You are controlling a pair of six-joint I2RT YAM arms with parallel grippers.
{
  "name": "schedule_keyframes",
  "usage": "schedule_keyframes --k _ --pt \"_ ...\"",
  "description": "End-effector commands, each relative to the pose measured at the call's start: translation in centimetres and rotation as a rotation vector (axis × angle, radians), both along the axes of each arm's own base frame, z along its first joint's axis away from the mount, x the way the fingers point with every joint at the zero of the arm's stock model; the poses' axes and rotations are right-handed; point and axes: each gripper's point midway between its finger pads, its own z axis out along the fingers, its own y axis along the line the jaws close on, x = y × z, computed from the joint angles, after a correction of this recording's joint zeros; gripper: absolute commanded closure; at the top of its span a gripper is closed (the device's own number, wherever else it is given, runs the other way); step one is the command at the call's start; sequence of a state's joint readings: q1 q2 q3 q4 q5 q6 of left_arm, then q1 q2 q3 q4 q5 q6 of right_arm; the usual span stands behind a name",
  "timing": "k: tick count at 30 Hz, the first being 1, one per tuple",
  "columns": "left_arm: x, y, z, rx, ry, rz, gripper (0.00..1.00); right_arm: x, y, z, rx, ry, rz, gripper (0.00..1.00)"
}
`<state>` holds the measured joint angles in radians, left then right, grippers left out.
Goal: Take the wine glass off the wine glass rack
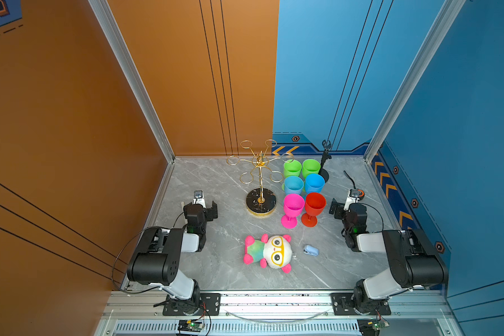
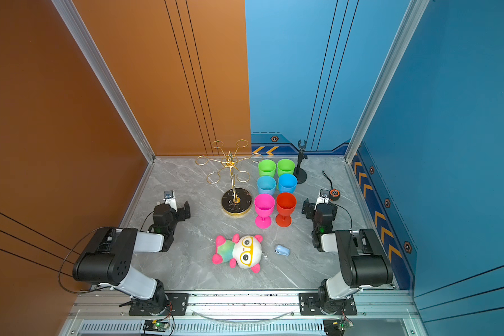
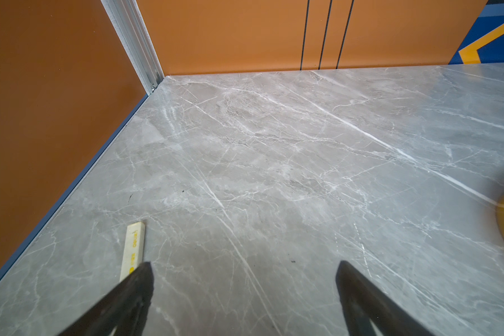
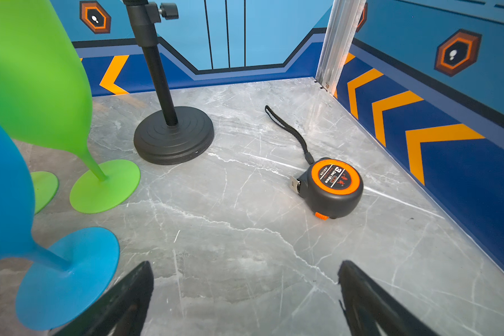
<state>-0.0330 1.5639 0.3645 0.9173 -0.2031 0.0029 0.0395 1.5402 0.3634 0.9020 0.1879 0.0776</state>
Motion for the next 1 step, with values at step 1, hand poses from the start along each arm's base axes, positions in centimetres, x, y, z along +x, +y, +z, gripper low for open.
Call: schedule_keyframes --k 1 --pt "0.46 -0.23 0.64 -0.018 -0.025 -0.013 0.02 0.22 0.16 0.31 -0.015 -0.012 0.005 0.0"
